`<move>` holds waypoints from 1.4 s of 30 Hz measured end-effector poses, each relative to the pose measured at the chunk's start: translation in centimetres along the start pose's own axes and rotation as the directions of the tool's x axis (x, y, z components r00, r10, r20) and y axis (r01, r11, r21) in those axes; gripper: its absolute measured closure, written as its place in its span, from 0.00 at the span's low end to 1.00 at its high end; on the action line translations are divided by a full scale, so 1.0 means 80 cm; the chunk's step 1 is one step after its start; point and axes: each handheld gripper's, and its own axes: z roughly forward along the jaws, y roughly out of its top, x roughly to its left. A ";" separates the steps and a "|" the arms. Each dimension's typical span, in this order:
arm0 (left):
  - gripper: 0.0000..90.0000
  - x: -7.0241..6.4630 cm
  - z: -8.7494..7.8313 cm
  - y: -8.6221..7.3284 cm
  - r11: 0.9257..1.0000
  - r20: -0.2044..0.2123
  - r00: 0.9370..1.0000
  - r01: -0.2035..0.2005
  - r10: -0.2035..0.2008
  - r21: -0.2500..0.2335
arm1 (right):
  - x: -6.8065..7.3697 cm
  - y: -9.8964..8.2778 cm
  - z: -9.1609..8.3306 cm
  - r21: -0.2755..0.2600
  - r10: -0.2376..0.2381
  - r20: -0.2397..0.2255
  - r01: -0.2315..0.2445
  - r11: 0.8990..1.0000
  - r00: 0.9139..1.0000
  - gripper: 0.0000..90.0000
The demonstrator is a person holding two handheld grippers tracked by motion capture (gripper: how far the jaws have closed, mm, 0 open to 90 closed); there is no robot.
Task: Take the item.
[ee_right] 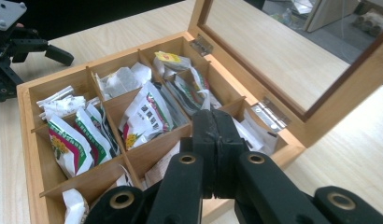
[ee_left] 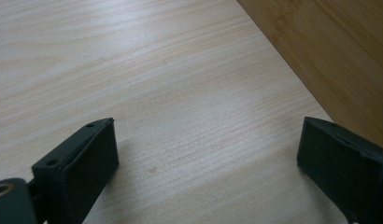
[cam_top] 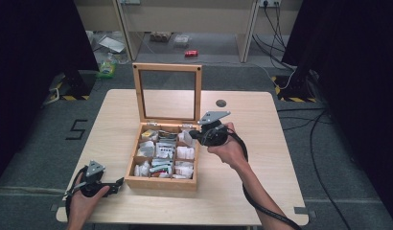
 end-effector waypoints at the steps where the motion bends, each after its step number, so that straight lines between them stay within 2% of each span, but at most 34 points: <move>1: 0.05 0.000 0.000 0.000 1.000 0.000 1.000 0.000 0.000 0.000 | -0.001 0.000 -0.003 -0.002 0.006 0.005 -0.006 1.000 1.000 1.00; 12: 0.05 0.000 0.000 0.000 1.000 0.000 1.000 0.000 0.000 0.000 | -0.017 -0.008 -0.029 -0.030 0.030 0.042 -0.028 0.999 0.999 1.00; 24: 0.05 0.000 0.000 0.000 1.000 0.000 1.000 0.000 0.000 0.000 | -0.038 -0.033 -0.051 -0.041 0.084 0.082 -0.081 0.996 0.993 1.00; 42: 0.05 0.000 0.000 0.000 1.000 0.000 1.000 0.000 0.000 0.000 | -0.058 -0.073 -0.066 -0.043 0.138 0.126 -0.134 0.990 0.982 1.00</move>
